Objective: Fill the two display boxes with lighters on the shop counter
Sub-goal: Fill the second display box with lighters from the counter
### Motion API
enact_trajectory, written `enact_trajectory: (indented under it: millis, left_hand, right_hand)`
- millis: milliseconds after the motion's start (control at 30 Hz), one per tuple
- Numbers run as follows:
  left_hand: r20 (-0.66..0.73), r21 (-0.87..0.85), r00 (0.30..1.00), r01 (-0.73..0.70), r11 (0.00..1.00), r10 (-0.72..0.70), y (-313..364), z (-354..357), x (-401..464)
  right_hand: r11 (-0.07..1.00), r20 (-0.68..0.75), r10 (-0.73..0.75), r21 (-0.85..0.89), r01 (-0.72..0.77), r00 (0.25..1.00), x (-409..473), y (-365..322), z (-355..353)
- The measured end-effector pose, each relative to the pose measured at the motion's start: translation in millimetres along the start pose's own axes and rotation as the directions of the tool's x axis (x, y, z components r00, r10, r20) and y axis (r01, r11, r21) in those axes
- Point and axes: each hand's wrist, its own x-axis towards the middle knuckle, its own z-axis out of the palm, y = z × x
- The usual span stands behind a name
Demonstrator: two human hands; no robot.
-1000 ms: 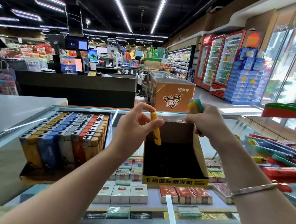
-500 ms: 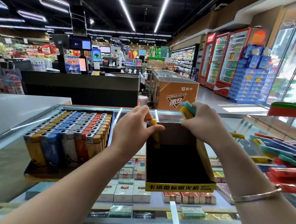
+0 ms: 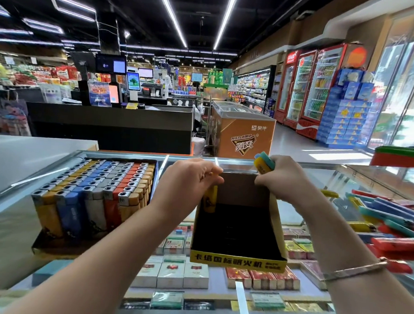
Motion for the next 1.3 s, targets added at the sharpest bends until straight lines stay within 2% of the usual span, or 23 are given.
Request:
enact_trajectory:
  millis: [167, 367, 600, 767, 933, 1100, 1300]
  left_hand:
    - [0.068, 0.082, 0.996, -0.062, 0.995, 0.056, -4.0, -6.4, 3.6]
    - [-0.013, 0.147, 0.998, -0.056, 0.988, 0.059, -5.9, -3.7, 1.6]
    - [-0.004, 0.004, 1.0, -0.019, 1.0, 0.019, -0.5, 1.3, 0.9]
    - [-0.072, 0.07, 0.997, 0.024, 0.997, -0.019, -5.6, 3.6, 2.2]
    - [-0.098, 0.029, 0.995, 0.024, 0.999, -0.021, -5.5, 8.4, 2.3]
    - [-0.081, -0.026, 0.991, 0.106, 0.994, -0.108, -11.2, 12.0, 5.0]
    - [-0.058, 0.124, 0.998, 0.007, 0.992, 0.0, -11.8, 10.7, 6.3]
  right_hand:
    - [1.0, -0.016, -0.013, -0.024, 0.012, 1.0, 2.0, 2.0, 2.6]
    - [0.999, -0.014, -0.026, -0.039, 0.026, 1.0, 2.4, 2.7, 3.9]
    - [0.998, -0.01, -0.038, -0.052, 0.038, 0.999, 1.0, 2.3, 4.2]
    - [0.998, -0.006, -0.035, -0.053, 0.035, 0.999, -0.2, 0.3, 3.6]
    - [0.998, 0.01, -0.031, -0.051, 0.032, 0.999, -1.8, -1.5, 3.8]
    - [0.998, 0.016, -0.023, -0.049, 0.024, 1.0, -2.5, -1.7, 3.9]
    - [0.999, 0.021, -0.023, -0.047, 0.024, 1.0, -2.4, -1.8, 4.6]
